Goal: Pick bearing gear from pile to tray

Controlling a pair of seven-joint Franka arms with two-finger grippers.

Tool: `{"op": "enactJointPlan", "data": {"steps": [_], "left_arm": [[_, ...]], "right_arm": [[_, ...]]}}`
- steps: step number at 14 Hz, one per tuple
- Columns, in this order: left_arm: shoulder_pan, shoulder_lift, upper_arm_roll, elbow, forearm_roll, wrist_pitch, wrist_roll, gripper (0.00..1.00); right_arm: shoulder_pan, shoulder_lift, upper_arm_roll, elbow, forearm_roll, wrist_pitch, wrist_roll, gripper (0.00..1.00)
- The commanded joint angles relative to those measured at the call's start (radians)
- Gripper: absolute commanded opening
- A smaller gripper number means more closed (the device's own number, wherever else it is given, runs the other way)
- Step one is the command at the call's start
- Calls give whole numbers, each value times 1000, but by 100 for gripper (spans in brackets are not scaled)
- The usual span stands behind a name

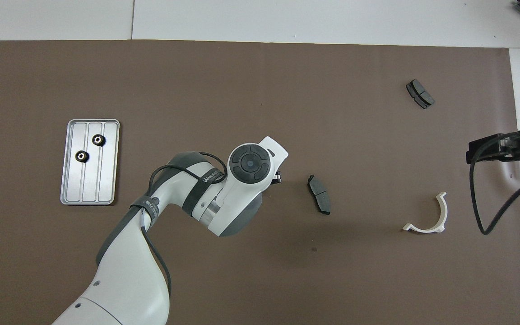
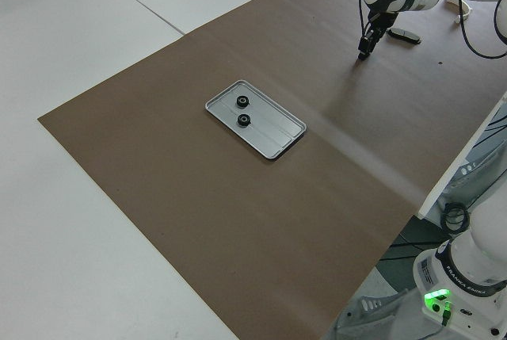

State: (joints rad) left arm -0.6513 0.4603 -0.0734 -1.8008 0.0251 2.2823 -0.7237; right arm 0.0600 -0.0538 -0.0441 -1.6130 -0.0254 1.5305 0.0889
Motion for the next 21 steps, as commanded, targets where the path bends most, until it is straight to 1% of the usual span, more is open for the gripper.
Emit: {"op": "enactJointPlan", "data": {"steps": [1,2,3,8,9,11,13,15,18,21], "left_arm": [[-21,-35,20,-45,2,17,-16,47],[-21,-35,20,-45,2,16,-16,46],[-21,-35,20,-45,2,16,-16,43],[-13,-34,20,-34,2,8,-13,16],[-5,-32,21,-28,2,6,-11,14],[10,-26,26,12,1,-16,-7,14],[77,-15,26,85,4,-72,1,14],[142,-15,26,103,4,-87,54,14],[273,-35,24,100,3,-150,269,17],[413,-80,24,87,2,-217,499,19]], "right_arm": [[-2,-26,12,-24,18,23,-20,100],[1,-27,13,-27,18,14,-21,100],[1,-28,13,-25,18,16,-21,100],[-2,-28,13,-27,18,16,-21,100],[-2,-28,13,-27,18,16,-21,100],[-3,-28,13,-27,18,16,-21,100],[-3,-28,13,-27,18,16,-21,100],[-2,-28,13,-27,18,16,-21,100],[-3,-28,13,-27,18,16,-21,100],[-2,-28,13,-27,18,16,-21,100]]}}
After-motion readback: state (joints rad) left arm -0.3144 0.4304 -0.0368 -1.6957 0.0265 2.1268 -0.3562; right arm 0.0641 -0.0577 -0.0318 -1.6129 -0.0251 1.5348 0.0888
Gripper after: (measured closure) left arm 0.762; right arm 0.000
